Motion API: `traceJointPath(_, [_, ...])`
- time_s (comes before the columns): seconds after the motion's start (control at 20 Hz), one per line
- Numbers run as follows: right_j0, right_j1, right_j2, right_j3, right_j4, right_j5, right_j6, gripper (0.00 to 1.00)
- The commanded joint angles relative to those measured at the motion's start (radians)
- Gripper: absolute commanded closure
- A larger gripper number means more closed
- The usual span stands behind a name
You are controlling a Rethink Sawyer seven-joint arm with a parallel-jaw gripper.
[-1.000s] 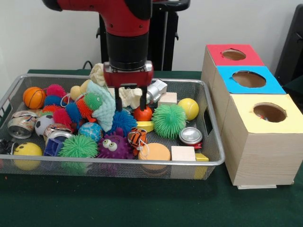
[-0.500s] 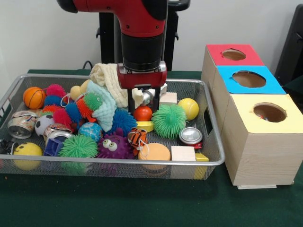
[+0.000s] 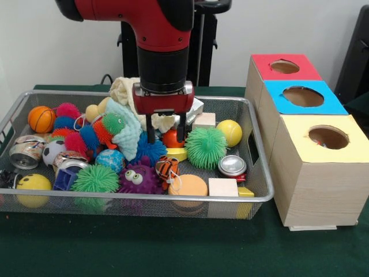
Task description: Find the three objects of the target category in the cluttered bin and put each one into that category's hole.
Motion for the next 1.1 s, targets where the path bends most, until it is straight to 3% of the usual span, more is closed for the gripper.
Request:
traceJointPath(0.05, [-0.033, 0.036, 0.036, -0.067, 0.022, 0.029, 0.055, 0.0])
traceJointPath(0.45, [0.005, 0.084, 0.005, -0.021, 0.037, -0.095, 0.182, 0.0])
traceJointPath(1.1, [0.032, 0.099, -0.008, -0.035, 0.042, -0.116, 0.162, 0.0])
